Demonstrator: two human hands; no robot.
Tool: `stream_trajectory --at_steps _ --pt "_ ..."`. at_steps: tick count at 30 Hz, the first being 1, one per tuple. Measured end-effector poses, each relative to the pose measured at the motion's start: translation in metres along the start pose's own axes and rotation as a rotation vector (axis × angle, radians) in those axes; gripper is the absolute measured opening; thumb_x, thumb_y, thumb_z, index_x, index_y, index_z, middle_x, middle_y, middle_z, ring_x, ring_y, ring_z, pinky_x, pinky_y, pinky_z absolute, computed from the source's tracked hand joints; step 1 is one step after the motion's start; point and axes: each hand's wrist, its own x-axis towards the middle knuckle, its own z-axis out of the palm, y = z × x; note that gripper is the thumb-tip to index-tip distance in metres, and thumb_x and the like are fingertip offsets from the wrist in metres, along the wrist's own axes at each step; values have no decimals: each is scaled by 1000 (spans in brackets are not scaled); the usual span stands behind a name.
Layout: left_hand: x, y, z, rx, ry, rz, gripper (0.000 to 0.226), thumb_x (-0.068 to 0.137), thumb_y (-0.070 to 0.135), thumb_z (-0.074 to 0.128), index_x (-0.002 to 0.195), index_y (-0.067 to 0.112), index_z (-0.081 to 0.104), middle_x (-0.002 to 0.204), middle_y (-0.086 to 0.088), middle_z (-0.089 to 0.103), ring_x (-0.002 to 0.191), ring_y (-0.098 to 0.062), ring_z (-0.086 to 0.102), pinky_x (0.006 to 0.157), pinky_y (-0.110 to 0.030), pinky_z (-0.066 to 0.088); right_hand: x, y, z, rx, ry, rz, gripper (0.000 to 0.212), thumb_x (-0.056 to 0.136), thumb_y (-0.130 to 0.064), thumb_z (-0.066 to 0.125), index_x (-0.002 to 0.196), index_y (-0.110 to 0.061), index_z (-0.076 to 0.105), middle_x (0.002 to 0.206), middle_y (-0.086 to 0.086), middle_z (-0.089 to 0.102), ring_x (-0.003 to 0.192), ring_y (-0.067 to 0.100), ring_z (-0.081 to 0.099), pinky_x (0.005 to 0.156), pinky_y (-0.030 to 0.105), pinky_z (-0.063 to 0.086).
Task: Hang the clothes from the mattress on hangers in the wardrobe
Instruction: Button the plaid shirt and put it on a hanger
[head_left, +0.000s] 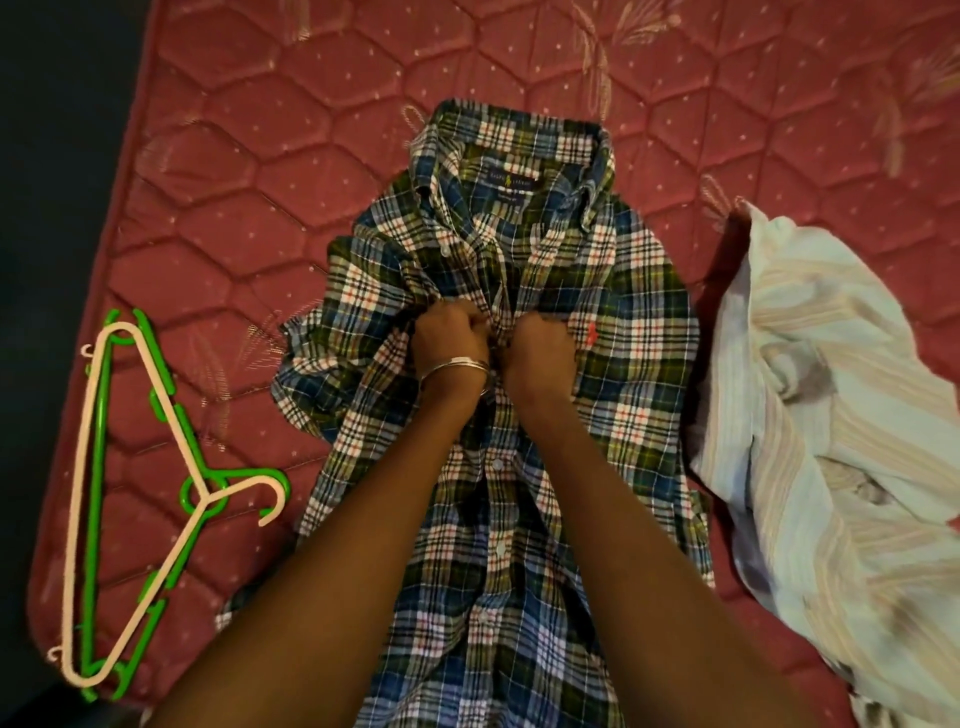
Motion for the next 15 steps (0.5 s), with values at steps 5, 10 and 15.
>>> stream_trajectory --at_steps 5,10,15 --pt "-4 -2 -8 -226 -17 7 7 81 10 71 85 6 75 87 -10 73 79 -25 68 77 -33 55 1 9 -8 385 111 225 19 89 -18 62 76 -6 66 72 10 63 66 24 59 58 31 45" --pt "-10 -3 -8 -273 -5 -20 8 82 9 70 84 2 74 83 -13 72 76 -27 67 72 -35 56 -3 5 -1 270 -70 152 37 86 -37 68 83 -1 65 84 16 63 79 29 61 57 29 42" --pt "-17 -15 -10 -194 122 -49 11 84 12 67 88 3 73 88 -14 72 81 -28 66 71 -31 49 9 4 -4 229 -130 199 42 79 -38 77 66 -9 50 77 14 59 79 29 58 49 27 34"
